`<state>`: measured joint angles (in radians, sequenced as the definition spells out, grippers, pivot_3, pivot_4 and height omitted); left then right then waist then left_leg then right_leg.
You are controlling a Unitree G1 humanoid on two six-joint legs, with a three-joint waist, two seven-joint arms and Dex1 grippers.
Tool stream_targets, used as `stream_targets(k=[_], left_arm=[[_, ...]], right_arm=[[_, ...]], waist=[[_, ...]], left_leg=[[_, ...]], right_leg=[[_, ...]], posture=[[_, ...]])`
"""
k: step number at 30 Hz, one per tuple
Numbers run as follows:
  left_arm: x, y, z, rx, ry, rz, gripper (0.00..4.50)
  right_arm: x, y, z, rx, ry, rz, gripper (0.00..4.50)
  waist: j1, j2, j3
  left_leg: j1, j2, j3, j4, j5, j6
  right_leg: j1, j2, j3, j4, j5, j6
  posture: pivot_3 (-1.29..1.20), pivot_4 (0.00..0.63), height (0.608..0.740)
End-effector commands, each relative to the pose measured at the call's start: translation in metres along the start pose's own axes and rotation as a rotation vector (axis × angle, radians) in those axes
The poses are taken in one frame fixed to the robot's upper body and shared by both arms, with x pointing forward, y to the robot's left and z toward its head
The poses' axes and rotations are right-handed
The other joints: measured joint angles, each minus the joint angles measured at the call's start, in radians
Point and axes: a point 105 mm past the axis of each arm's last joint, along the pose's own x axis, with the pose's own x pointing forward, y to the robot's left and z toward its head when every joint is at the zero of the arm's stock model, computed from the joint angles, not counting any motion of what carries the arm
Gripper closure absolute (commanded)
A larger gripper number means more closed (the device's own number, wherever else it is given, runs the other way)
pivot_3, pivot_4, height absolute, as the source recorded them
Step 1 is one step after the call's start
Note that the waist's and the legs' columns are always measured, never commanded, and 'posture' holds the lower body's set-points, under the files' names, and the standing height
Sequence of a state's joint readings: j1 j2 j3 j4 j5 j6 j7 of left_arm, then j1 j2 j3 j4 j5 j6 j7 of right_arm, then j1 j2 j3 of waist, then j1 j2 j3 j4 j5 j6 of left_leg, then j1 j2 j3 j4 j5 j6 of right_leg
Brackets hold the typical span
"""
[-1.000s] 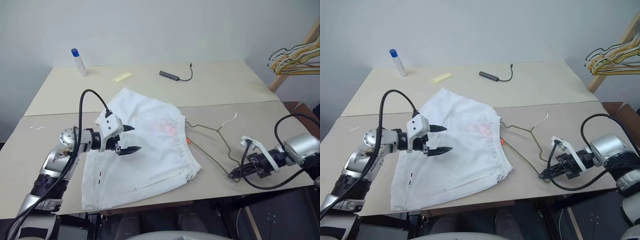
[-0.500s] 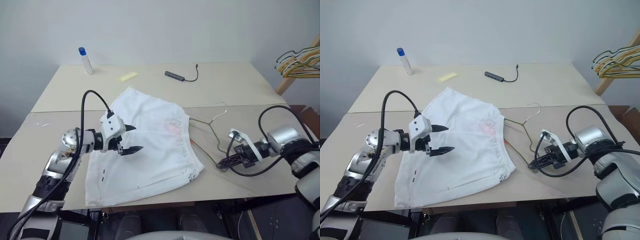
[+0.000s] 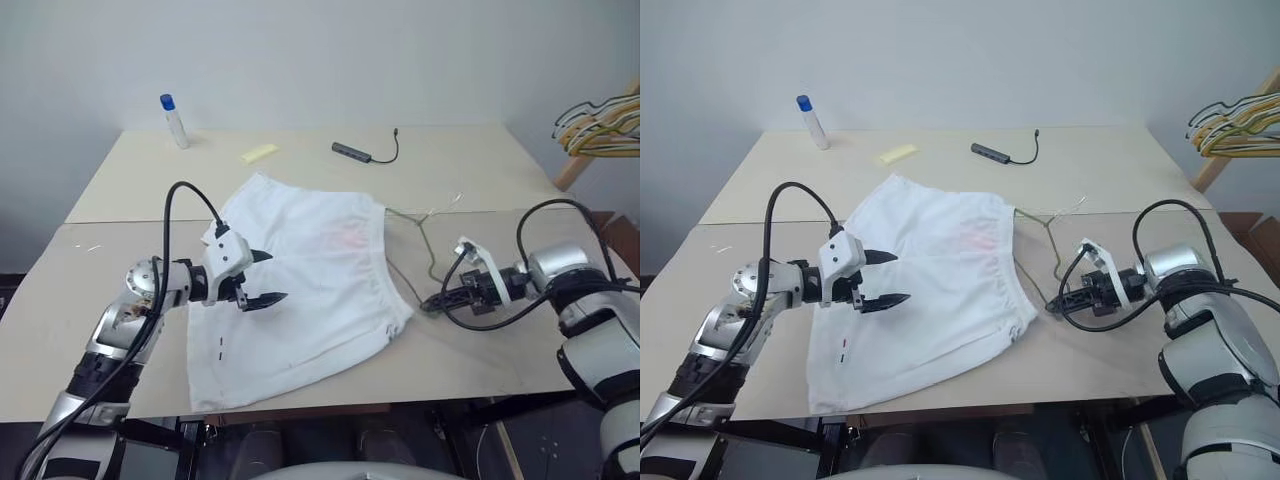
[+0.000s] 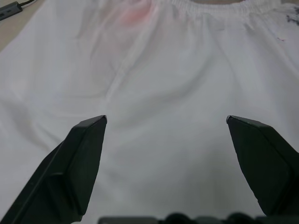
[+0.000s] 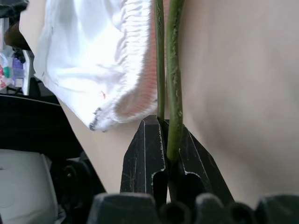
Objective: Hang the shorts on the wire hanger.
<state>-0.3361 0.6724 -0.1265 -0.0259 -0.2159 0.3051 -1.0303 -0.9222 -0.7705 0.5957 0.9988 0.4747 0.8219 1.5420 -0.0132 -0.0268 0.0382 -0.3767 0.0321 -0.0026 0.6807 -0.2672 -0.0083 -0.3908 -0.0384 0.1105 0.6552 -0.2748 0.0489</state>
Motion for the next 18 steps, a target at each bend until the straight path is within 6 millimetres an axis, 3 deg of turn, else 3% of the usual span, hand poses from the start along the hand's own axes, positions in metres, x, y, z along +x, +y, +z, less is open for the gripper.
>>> stream_targets(k=[1,3,7,10,13,15,18], left_arm=[[-0.004,0.004,0.012,0.039,-0.031,0.015,0.04],[-0.006,0.005,0.012,0.045,-0.031,0.017,0.04],[-0.015,0.013,0.032,0.135,-0.131,0.054,0.04],[-0.039,0.037,0.081,0.13,-0.32,0.127,0.04],[-0.063,0.051,0.129,0.166,-0.467,0.157,0.04],[-0.073,0.059,0.149,0.218,-0.488,0.172,0.04],[-0.076,0.069,0.157,0.295,-0.408,0.176,0.04]], right_arm=[[-0.001,0.009,0.017,-0.192,-0.034,-0.027,4.5],[0.0,0.013,0.022,-0.267,-0.039,-0.06,4.5],[0.002,0.022,0.031,-0.466,-0.038,-0.179,4.5],[-0.002,0.048,0.049,-0.559,-0.109,-0.179,4.5],[-0.004,0.062,0.052,-0.652,-0.102,-0.207,4.5],[-0.003,0.067,0.052,-0.713,-0.078,-0.238,4.5],[0.001,0.072,0.051,-0.82,-0.033,-0.282,4.5]], waist=[[-0.001,0.0,0.0],[-0.002,0.0,0.0],[-0.002,0.0,0.0],[-0.003,0.0,0.0],[-0.002,0.0,0.0],[-0.004,0.0,0.0],[-0.007,0.0,0.0]], left_leg=[[0.0,0.0,0.0,0.0,0.0,0.0],[0.0,0.0,0.0,0.0,0.0,0.0],[-0.003,0.0,0.0,0.0,0.0,0.0],[-0.004,0.0,0.001,0.0,0.0,0.0],[-0.012,0.0,0.0,0.004,0.0,0.0],[-0.012,0.0,0.0,0.004,0.0,0.0],[-0.012,0.0,0.0,0.004,0.0,0.0]], right_leg=[[0.0,0.0,0.0,0.0,0.0,0.0],[-0.001,0.0,0.0,0.0,0.0,0.0],[-0.003,0.0,0.001,0.001,0.0,0.0],[-0.004,0.0,0.001,0.002,0.0,0.0],[-0.013,0.0,0.001,0.006,0.0,0.0],[-0.013,0.0,0.0,0.005,0.0,0.0],[-0.012,0.0,0.001,0.003,0.0,0.0]], posture=[[0.03,0.0,0.74],[0.02,0.0,0.74],[0.0,0.0,0.74],[-0.01,0.0,0.74],[-0.02,0.0,0.74],[-0.02,0.0,0.74],[-0.02,0.0,0.74]])
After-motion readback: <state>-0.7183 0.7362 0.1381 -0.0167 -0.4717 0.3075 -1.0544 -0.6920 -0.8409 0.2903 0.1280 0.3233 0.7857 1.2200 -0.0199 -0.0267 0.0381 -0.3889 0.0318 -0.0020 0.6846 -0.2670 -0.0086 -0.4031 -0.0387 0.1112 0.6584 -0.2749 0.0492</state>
